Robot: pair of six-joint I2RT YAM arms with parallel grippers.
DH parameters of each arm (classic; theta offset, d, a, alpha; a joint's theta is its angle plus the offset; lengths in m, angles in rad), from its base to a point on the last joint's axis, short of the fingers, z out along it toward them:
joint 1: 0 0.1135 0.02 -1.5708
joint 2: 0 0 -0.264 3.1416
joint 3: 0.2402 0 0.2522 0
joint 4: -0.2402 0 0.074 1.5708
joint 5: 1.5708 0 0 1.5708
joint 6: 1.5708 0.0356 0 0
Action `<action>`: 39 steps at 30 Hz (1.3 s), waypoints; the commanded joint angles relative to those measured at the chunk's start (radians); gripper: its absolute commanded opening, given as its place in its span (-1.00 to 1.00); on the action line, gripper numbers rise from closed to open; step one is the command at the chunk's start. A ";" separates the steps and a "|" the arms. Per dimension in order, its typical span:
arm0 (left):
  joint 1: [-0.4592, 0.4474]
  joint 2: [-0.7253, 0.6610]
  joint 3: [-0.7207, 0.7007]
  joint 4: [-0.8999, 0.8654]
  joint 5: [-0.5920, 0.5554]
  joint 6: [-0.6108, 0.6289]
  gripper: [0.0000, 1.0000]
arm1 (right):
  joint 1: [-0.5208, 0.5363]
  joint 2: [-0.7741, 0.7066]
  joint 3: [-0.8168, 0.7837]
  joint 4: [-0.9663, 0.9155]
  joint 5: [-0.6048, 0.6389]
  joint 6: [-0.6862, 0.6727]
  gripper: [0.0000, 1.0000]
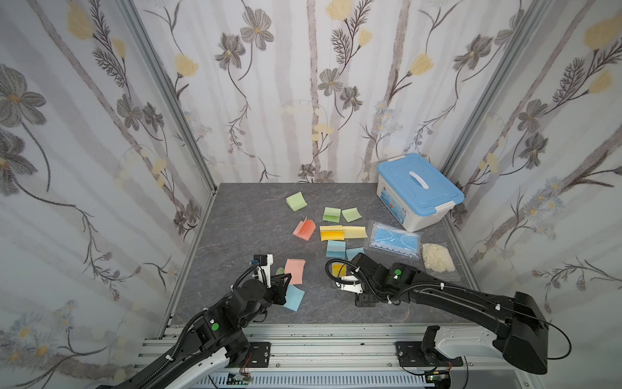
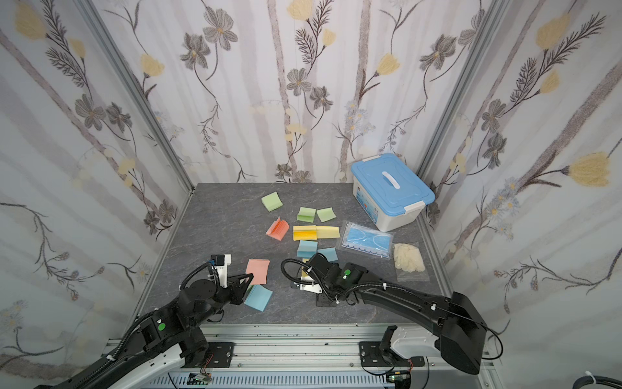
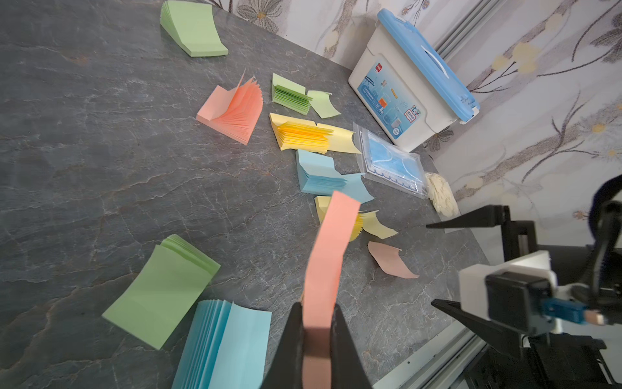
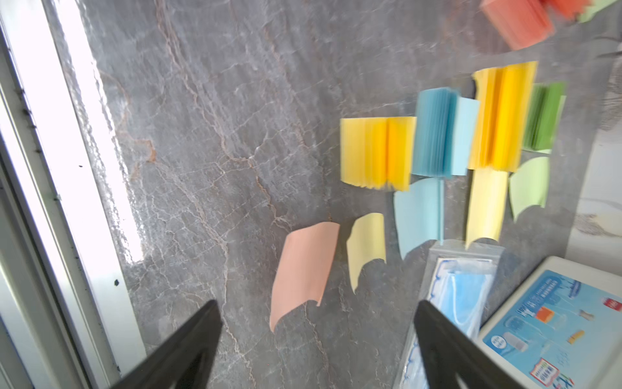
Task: Tear off pages from different memo pads
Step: Place the paper at the center of the board, then place the memo pad at the center of the board.
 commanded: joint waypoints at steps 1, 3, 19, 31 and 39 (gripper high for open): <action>0.001 0.064 -0.026 0.150 0.085 -0.104 -1.00 | -0.002 -0.090 0.017 0.001 0.073 0.093 1.00; 0.000 0.145 -0.046 0.249 0.139 -0.179 -1.00 | -0.008 -0.153 0.018 0.065 0.116 0.153 1.00; -0.141 0.681 0.035 0.498 0.150 -0.514 -1.00 | -0.252 -0.465 -0.375 0.593 0.206 0.733 1.00; -0.196 1.007 0.128 0.645 0.136 -0.601 -1.00 | -0.255 -0.343 -0.378 0.587 0.152 0.749 1.00; -0.199 0.972 0.243 0.409 0.063 -0.476 0.21 | -0.255 -0.320 -0.375 0.584 0.127 0.756 1.00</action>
